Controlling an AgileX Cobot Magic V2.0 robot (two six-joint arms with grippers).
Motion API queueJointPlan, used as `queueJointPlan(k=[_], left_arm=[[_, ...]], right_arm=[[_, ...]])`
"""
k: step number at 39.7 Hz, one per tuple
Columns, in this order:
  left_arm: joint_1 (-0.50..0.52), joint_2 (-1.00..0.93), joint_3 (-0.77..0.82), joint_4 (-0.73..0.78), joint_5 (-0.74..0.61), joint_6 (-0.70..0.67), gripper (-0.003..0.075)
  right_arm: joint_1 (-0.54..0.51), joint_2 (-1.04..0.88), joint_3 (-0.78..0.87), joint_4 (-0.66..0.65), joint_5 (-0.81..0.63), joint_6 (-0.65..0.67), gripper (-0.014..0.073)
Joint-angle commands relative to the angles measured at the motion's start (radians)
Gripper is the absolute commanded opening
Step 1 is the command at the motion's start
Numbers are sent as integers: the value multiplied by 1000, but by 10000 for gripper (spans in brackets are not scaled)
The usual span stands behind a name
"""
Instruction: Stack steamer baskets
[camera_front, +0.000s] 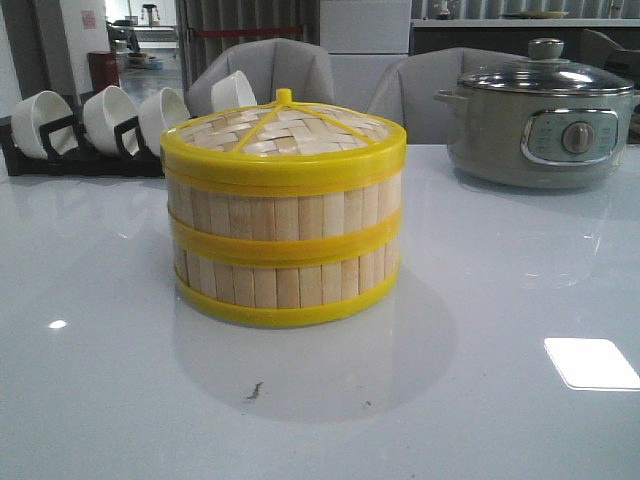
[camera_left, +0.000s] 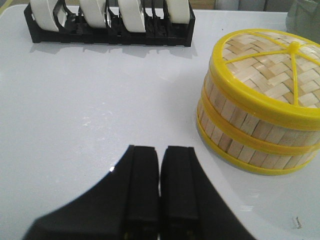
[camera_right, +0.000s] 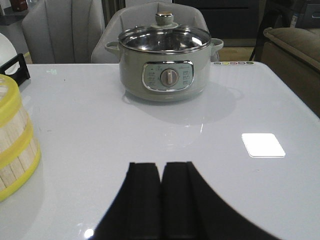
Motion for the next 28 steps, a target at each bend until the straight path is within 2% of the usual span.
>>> queueJointPlan(k=[1,6,12,18,28], left_arm=[[-5,1,-29,-8,-78,-3,85],[39,-32,-29,-30,-105,-12,85],[113,-132,15,-37,-227,-12,85],[125,-248,146,-30,-392,-9,85],[125,-398,392,-77,-558,-9,85]], right_arm=[[-7,6,-29,-16,-87,-3,69],[-7,6,-29,-16,-87,-3,69],[-7,6,-29,-16,-87,-3,69],[-7,6,-29,-16,-87,-3,69],[-7,6,-29,-16,-87,-3,69]])
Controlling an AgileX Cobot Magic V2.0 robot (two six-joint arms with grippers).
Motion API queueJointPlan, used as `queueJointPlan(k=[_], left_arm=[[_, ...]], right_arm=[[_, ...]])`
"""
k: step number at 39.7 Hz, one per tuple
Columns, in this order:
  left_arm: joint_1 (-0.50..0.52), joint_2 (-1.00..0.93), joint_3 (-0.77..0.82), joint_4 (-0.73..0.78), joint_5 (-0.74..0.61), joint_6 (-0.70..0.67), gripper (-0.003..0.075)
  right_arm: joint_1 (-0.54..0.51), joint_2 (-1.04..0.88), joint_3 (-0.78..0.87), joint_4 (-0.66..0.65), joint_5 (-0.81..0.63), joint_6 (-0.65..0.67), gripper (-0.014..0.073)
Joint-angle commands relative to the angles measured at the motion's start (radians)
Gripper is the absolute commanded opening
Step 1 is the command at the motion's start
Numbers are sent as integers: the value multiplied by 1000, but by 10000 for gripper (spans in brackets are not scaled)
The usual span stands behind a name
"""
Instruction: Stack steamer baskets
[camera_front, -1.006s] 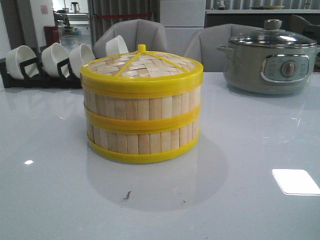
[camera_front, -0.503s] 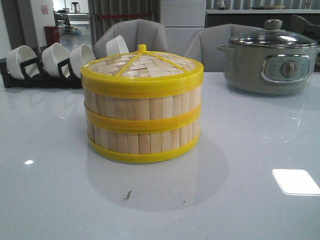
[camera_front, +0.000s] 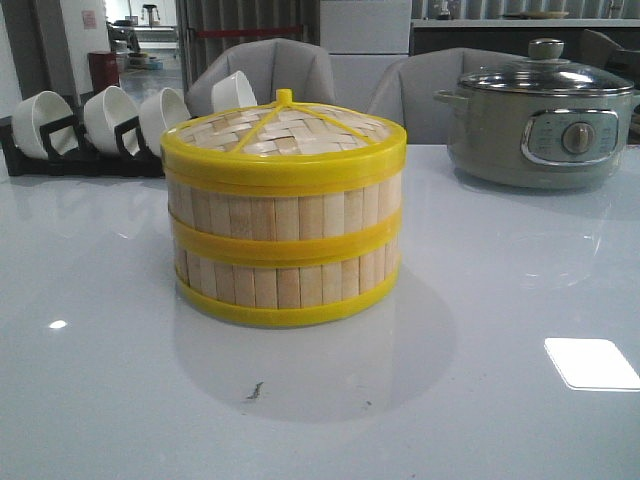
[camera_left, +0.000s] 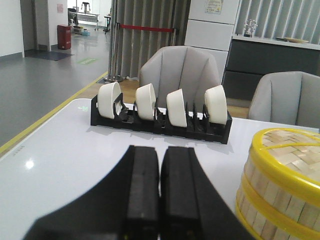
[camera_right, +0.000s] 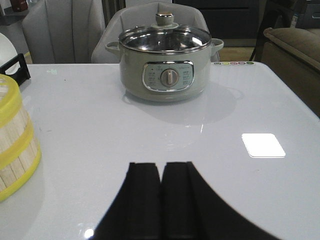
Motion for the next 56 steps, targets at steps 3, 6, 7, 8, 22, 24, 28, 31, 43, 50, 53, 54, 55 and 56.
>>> queueJointPlan(k=[3,6,7,8,22,24,28,31,43,50,53,54,55,56], left_arm=[[3,-60,97,-38,-164,-5,85],[3,-95,164,-38,-203,-5,85],[3,-108,180,-38,-217,-5,85],[3,-119,187,-41,-208,-5,85],[3,-233,182,10,-63,2,85],[3,-233,182,10,-56,2,85],[1,-231,182,10,-54,2,85],[1,-231,182,10,-54,2,85],[1,-231,182,6,-55,-2,85],[1,-231,182,168,-57,-135,85],[1,-233,182,252,-57,-204,85],[1,-233,182,261,-57,-208,85],[1,-233,182,263,-57,-210,85],[1,-233,182,263,-57,-210,85]], right_arm=[[-7,6,-29,-16,-87,-3,69],[-7,6,-29,-16,-87,-3,69],[-7,6,-29,-16,-87,-3,69],[-7,6,-29,-16,-87,-3,69],[-7,6,-29,-16,-88,-3,69],[-7,6,-29,-16,-86,-3,69],[-7,6,-29,-16,-84,-3,69],[-7,6,-29,-16,-82,-3,69],[-7,6,-29,-16,-81,-3,69],[-7,6,-29,-16,-81,-3,69],[-7,6,-29,-16,-81,-3,69],[-7,6,-29,-16,-81,-3,69],[-7,6,-29,-16,-81,-3,69],[-7,6,-29,-16,-81,-3,69]])
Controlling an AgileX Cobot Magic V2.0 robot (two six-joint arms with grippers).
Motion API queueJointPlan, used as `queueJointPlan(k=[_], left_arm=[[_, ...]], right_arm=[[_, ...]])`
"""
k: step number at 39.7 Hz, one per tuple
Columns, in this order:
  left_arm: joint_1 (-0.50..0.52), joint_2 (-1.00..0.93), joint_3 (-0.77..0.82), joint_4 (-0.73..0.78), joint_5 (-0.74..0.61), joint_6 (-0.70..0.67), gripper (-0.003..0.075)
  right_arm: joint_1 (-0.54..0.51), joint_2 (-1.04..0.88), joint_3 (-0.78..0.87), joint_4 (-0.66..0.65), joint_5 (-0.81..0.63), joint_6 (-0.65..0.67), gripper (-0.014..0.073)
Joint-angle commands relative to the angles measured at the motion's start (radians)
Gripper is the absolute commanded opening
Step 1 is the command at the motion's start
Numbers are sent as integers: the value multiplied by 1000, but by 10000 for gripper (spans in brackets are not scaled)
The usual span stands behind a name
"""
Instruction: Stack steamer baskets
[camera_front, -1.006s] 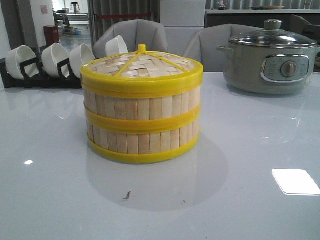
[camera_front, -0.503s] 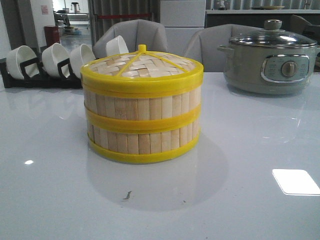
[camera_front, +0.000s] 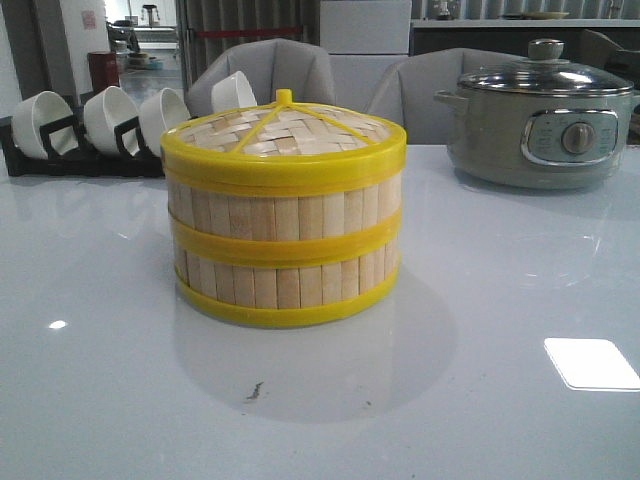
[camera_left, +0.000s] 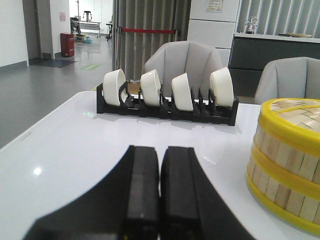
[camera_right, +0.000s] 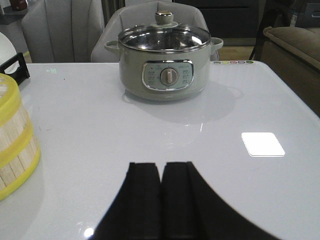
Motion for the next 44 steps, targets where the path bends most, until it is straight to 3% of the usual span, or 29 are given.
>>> queueJointPlan(k=[1,44], left_arm=[[0,-15,1,42,-77,-40,85],[0,-15,1,62,-77,-40,85]], right_arm=[[-7,6,-29,-16,-84,-3,69],[-7,6,-29,-16,-84,-3,69]])
